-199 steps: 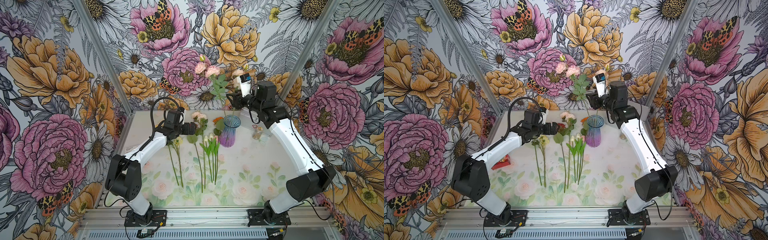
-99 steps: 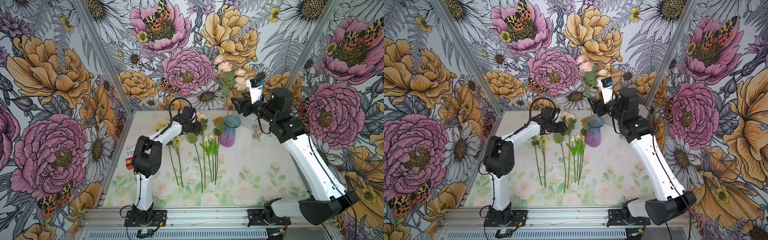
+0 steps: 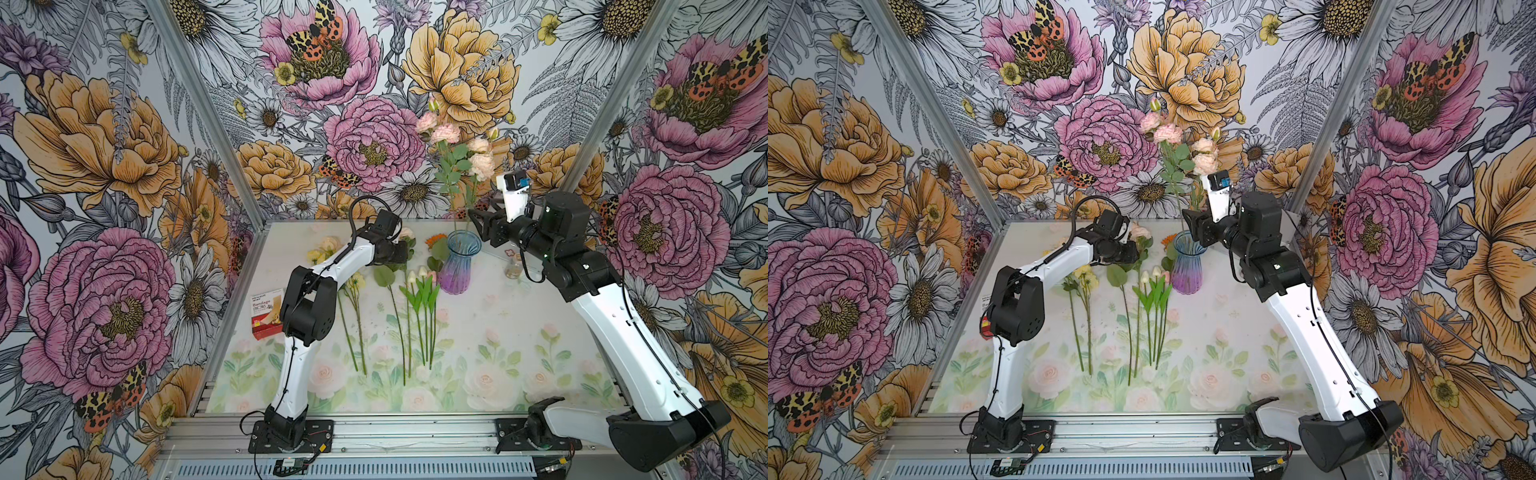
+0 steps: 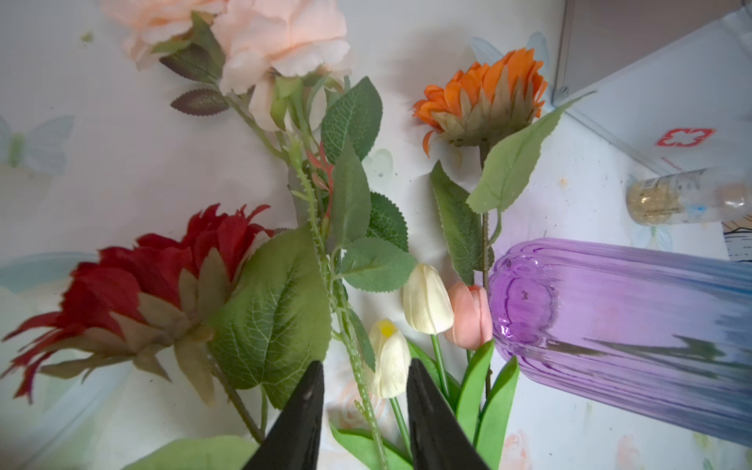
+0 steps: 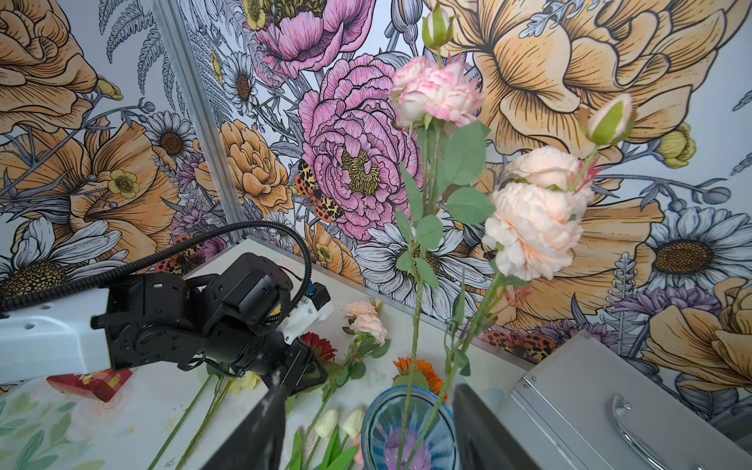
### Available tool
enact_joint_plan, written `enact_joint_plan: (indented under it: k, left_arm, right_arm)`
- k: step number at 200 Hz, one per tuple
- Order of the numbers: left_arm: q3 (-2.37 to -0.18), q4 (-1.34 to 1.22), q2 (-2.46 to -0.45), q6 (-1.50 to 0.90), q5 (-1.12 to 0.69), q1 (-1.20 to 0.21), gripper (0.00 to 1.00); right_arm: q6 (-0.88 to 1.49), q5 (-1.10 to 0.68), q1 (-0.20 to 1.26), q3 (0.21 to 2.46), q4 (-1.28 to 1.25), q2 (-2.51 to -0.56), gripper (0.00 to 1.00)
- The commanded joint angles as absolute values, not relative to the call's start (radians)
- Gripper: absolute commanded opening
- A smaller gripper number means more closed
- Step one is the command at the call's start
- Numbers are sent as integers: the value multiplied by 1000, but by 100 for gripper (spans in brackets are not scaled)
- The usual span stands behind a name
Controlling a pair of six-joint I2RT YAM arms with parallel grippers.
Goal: Place the pink flowers into the vase
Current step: Pick up the flower at the center of the board.
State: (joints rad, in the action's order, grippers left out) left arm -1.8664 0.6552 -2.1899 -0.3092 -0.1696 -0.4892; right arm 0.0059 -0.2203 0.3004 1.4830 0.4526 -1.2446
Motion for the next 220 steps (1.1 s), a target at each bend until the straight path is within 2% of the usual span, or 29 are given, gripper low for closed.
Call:
enact_joint_plan:
  k: [1,146,220]
  left_arm:
    - [-1878,684,-2194,-334,-184,-505,35]
    - [-1882,746,-2254,-406,-166,-523,32]
    - [-1977,770,-2348,-413,-164,-510,33]
  right_arm:
    - [6,-198,295,1464,443,-1215,66]
    - [9,-195,276,1425,443,-1200,67]
    - [11,-183,275,1429,443,-1196,67]
